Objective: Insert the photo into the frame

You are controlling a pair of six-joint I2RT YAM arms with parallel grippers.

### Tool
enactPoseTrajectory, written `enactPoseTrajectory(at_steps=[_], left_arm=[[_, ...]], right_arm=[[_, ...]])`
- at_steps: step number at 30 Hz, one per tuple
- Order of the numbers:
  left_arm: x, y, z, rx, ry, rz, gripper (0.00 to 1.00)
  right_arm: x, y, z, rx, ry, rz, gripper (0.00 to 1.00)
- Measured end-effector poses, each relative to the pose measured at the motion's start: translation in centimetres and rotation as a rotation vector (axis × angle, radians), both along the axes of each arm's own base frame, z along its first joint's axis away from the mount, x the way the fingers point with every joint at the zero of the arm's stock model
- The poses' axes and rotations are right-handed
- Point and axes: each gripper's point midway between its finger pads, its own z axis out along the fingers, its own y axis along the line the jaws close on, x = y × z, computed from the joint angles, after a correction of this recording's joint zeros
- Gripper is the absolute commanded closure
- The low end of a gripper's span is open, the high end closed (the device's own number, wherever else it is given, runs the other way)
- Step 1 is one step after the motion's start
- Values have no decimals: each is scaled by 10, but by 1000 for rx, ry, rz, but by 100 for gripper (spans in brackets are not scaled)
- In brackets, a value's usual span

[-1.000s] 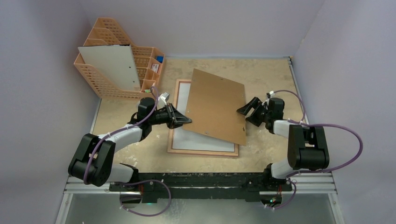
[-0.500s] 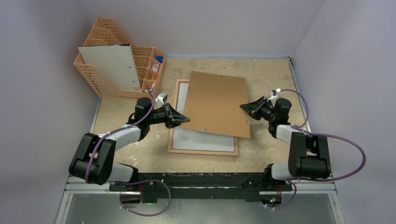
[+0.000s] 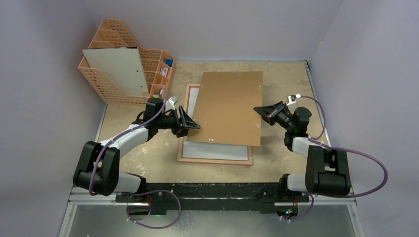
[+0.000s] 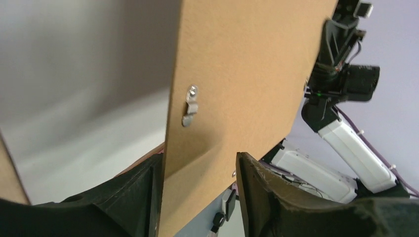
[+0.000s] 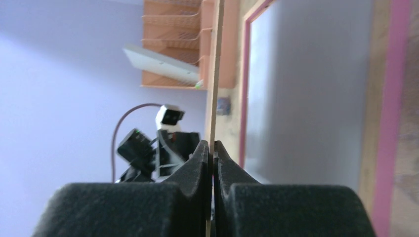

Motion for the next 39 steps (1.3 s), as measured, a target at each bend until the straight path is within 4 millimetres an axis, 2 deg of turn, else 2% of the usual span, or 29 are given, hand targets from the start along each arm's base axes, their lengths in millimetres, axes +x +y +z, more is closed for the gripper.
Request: enactPoseTrajectory(at_steps=[7, 14, 19, 23, 29, 39], left_arm=[[14, 29, -19, 112, 6, 73, 39], [35, 57, -25, 299, -49, 134, 39], [39, 80, -42, 451, -39, 192, 40], [45, 98, -53, 550, -29, 265, 45], [42, 106, -75, 579, -13, 317, 49], [37, 109, -102, 586, 20, 340, 49]], right_arm=[[-16, 12, 20, 58, -57, 72, 100], [-16, 14, 22, 59, -59, 88, 100], [-14, 15, 19, 56, -48, 104, 100], [-9, 14, 9, 31, -6, 111, 100], [-5, 17, -12, 2, 54, 118, 100], [-3, 32, -27, -39, 73, 123, 100]])
